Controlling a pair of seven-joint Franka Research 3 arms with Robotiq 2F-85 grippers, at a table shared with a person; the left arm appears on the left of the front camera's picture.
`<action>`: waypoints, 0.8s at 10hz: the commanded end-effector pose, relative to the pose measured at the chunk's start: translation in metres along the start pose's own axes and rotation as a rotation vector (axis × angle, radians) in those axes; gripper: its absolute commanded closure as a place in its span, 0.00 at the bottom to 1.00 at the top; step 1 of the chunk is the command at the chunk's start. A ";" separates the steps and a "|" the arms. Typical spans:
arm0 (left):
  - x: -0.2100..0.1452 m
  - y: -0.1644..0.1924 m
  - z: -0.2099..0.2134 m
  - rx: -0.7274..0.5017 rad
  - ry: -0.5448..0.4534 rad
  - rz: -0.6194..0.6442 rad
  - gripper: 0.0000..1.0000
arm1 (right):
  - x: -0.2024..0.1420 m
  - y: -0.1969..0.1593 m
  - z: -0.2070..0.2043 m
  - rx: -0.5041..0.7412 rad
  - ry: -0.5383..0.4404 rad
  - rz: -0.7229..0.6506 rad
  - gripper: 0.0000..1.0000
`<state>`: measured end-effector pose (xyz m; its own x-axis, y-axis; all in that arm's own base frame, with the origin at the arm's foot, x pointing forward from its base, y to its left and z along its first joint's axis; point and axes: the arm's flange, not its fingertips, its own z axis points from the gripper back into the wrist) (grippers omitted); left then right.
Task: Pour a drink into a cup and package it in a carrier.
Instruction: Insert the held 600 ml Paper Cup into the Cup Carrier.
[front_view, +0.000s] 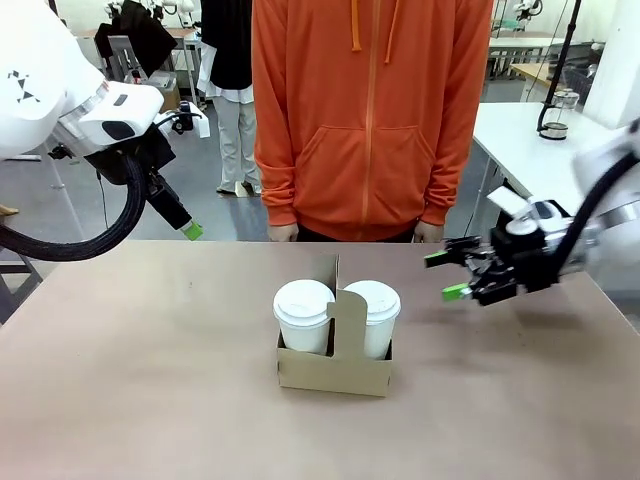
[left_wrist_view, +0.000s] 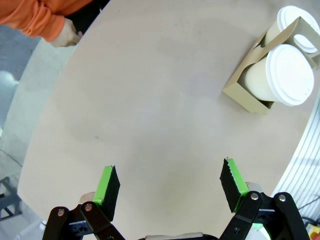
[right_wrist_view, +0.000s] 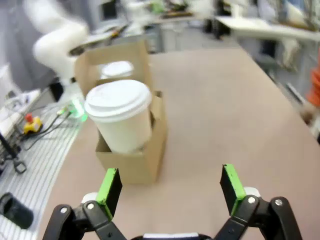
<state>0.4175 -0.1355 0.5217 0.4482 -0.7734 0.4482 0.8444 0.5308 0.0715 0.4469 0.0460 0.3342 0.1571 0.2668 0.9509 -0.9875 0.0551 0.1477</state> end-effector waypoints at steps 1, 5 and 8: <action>0.001 -0.001 0.002 0.005 0.017 0.010 0.00 | 0.026 0.044 0.052 -0.196 0.063 -0.191 0.00; 0.001 -0.001 0.002 0.005 0.017 0.010 0.00 | 0.020 0.094 0.125 -0.685 0.305 -0.310 0.00; 0.001 -0.001 0.002 0.005 0.017 0.010 0.00 | 0.015 0.102 0.137 -0.739 0.303 -0.354 0.00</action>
<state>0.4174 -0.1358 0.5221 0.4483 -0.7738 0.4475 0.8445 0.5308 0.0719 0.3776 -0.1018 0.4133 0.5180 0.3848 0.7639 -0.6416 0.7654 0.0494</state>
